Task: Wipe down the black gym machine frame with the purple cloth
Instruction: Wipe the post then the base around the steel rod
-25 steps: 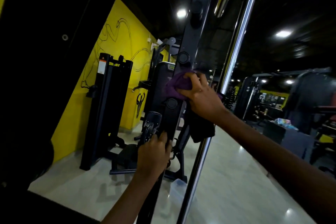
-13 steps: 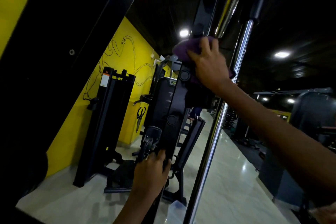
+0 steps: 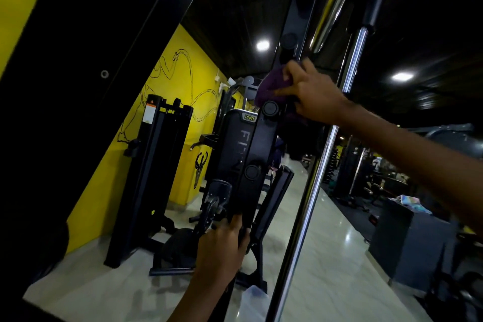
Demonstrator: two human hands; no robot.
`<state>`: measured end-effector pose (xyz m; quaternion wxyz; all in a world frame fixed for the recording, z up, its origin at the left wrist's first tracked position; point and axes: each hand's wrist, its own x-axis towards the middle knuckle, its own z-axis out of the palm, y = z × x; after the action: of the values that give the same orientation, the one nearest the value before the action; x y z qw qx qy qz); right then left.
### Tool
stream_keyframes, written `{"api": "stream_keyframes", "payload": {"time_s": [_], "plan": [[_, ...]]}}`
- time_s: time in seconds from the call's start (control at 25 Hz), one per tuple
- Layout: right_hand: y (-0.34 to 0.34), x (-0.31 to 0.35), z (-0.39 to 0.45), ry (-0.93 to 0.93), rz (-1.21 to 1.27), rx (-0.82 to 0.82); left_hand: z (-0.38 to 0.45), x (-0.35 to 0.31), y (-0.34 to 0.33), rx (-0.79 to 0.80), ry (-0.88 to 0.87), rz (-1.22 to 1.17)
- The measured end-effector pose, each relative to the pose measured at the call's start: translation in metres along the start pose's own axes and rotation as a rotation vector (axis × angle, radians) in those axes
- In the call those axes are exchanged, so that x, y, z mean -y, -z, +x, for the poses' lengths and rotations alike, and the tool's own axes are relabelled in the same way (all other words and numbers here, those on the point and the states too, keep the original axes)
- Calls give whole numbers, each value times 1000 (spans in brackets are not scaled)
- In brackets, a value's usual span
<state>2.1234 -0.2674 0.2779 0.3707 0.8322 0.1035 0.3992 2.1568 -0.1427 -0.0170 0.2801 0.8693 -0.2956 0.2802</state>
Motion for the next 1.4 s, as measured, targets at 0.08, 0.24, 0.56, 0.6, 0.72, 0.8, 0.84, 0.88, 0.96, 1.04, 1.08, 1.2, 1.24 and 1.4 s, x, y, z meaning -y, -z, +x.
{"api": "stream_keyframes", "payload": {"time_s": [0.08, 0.24, 0.56, 0.6, 0.72, 0.8, 0.84, 0.88, 0.96, 1.04, 1.08, 1.2, 1.24, 1.4], "plan": [[0, -4, 5, -74, -82, -111, 1, 1, -2, 10, -3, -3], [-34, 10, -14, -19, 94, -183, 2, 2, -3, -1, -27, 34], [53, -61, 12, -386, 58, -337, 6, 11, -9, -136, -50, -60], [55, -67, 24, -406, 69, -355, 8, 14, -14, -187, -86, -77], [42, -65, 61, -390, 112, -235, 13, 15, -21, -306, -156, 20], [29, -57, 66, -279, 79, -173, 17, 12, -18, -356, -150, 51], [30, -58, 65, -206, 62, -119, 18, 11, -18, -378, -139, 43], [37, -63, 66, -152, 52, -48, 21, 13, -17, -396, -138, 16], [51, -77, 71, -132, -2, 32, 20, 15, -22, -419, -180, -75], [54, -72, 75, -220, -4, -5, 20, 17, -28, -413, -258, -213], [47, -62, 74, -240, 7, -30, 20, 17, -32, -384, -278, -311], [34, -46, 65, -159, -1, -13, 21, 13, -34, -325, -229, -623], [38, -50, 64, -135, 5, 9, 20, 11, -34, -311, -196, -703], [31, -41, 66, -413, 75, -156, 16, 7, -25, -284, -147, -832]]}}
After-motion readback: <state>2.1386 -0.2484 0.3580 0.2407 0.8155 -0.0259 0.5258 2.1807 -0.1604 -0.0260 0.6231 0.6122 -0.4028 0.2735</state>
